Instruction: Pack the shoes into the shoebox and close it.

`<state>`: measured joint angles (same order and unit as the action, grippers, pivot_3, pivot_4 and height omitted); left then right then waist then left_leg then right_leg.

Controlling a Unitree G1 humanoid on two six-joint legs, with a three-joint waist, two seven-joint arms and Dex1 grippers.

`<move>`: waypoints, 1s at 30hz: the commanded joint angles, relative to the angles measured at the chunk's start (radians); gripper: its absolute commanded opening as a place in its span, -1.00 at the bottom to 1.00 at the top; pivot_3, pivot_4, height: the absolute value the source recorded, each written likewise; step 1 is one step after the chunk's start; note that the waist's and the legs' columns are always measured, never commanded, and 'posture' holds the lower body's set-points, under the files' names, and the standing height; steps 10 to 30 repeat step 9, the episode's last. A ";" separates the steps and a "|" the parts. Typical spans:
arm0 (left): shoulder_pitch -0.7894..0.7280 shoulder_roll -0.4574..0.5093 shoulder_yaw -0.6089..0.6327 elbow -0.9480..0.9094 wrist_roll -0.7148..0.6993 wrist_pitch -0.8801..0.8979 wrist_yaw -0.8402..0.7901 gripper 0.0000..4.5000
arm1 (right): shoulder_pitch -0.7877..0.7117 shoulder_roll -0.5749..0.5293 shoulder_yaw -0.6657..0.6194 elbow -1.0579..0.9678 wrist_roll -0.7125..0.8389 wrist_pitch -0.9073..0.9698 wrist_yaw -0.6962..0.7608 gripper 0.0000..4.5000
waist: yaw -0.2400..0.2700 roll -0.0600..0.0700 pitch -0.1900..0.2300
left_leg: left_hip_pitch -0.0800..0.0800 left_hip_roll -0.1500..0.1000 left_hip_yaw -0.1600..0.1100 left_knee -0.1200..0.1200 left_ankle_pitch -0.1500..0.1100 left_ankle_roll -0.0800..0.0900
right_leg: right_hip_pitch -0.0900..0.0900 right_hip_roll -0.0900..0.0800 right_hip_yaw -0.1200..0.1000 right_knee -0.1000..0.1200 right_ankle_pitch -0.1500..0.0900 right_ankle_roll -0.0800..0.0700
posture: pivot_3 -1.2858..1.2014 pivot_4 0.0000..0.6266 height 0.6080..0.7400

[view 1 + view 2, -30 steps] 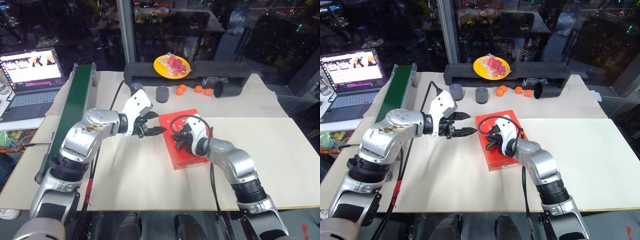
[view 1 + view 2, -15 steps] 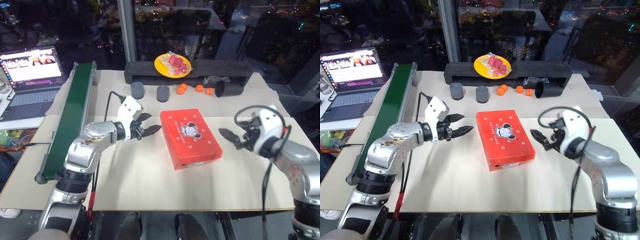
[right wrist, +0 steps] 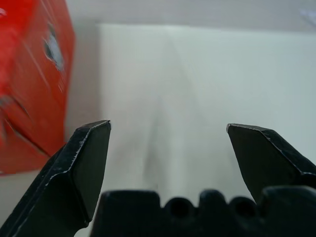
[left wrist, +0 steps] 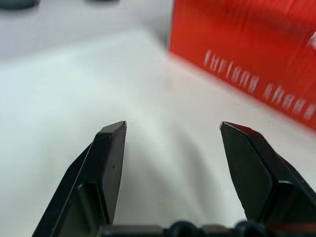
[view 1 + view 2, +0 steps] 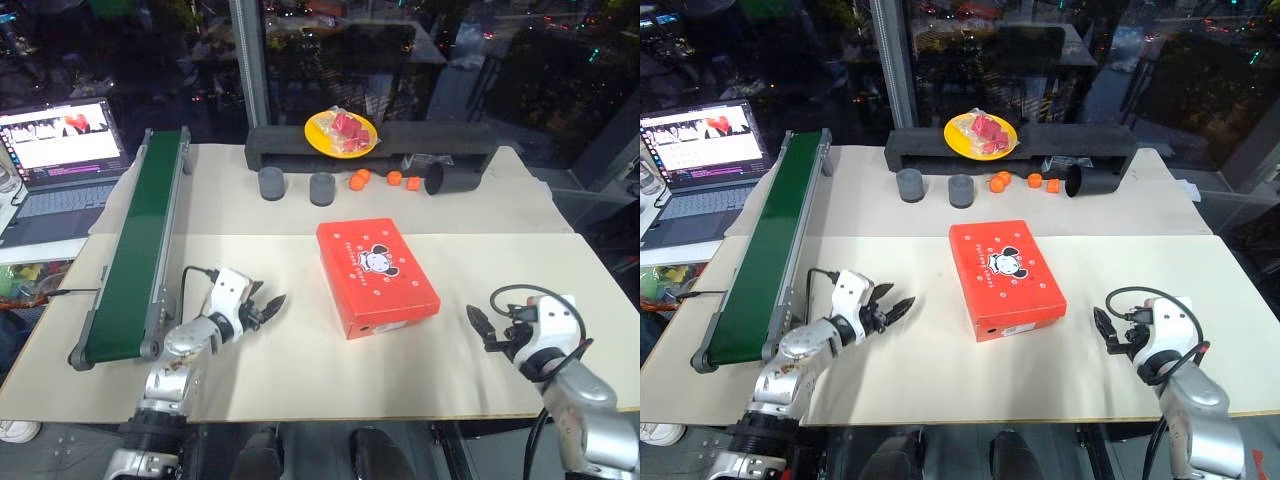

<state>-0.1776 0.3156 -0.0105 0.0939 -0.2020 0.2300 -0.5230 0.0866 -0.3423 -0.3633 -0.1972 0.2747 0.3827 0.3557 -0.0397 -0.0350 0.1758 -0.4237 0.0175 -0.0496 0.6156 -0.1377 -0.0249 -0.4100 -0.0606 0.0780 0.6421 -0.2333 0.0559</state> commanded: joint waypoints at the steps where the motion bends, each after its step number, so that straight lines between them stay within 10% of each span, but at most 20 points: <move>1: 0.035 -0.030 0.014 -0.010 0.011 -0.072 0.036 0.43 | 0.006 0.054 0.012 0.014 -0.028 -0.118 -0.050 0.97 | 0.001 0.000 0.000 | 0.001 0.000 0.000 0.000 0.000 0.000 | 0.001 0.000 0.000 0.000 0.000 0.000 | 0.03 -0.52 1.00; 30: 0.077 -0.047 0.010 0.002 0.030 -0.116 0.053 0.43 | 0.022 0.106 0.053 0.075 -0.071 -0.208 -0.092 0.97 | 0.000 0.001 -0.001 | 0.002 0.000 0.000 0.000 0.000 0.000 | 0.003 0.000 -0.001 -0.001 -0.004 -0.007 | 0.03 -0.52 1.00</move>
